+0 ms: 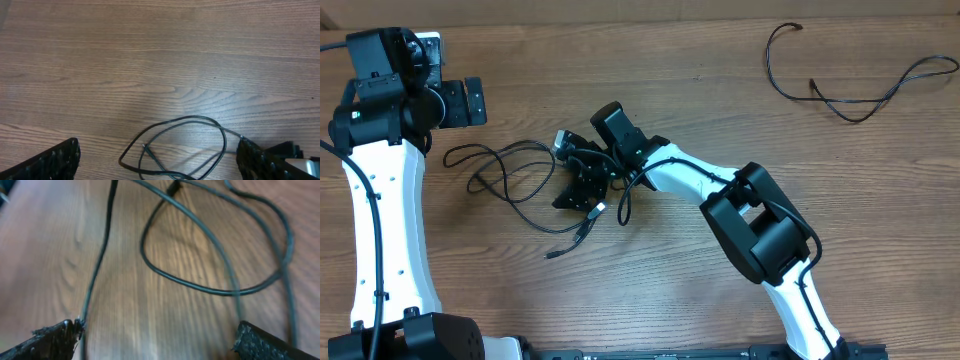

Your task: Untangle cables

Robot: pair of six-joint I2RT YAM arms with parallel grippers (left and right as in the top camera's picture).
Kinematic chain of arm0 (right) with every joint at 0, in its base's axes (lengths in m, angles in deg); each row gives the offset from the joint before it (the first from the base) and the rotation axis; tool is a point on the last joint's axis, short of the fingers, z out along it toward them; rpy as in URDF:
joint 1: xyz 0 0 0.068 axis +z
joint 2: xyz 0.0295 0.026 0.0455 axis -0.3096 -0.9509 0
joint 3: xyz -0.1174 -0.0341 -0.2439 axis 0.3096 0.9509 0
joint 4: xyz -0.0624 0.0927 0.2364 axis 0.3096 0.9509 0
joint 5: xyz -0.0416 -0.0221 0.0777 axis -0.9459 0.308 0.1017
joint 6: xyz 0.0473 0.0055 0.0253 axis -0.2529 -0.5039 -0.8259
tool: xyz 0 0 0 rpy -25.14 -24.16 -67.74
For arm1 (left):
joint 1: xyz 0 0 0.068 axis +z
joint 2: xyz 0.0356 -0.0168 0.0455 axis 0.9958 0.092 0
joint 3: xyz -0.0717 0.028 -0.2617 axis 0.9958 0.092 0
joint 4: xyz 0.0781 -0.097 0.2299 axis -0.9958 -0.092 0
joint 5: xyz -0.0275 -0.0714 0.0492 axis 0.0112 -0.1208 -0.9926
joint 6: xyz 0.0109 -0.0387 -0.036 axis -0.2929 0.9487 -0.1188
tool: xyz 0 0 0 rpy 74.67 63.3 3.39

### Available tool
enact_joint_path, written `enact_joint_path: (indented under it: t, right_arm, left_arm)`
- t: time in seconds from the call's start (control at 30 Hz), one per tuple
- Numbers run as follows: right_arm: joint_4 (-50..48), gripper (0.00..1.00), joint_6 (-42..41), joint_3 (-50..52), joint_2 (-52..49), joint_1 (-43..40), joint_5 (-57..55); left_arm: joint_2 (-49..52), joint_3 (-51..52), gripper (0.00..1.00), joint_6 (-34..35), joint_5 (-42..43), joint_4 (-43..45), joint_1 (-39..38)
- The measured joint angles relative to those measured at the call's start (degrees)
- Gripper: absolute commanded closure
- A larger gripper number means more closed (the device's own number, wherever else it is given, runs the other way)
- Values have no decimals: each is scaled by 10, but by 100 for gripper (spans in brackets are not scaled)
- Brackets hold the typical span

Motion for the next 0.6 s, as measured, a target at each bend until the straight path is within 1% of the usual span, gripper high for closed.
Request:
enact_joint_path:
  t: [0.17,0.3,0.6]
  right_arm:
    - [-3,0,34,0,48,1,-22]
    - [-28,0,53,-9,90,7,-31]
    - [-94,0,66,-17,102,59,-100]
  left_arm:
    - [0,0,0,0,0,0,0]
    - [0,0,0,0,0,0,0]
    - [0,0,0,0,0,0,0]
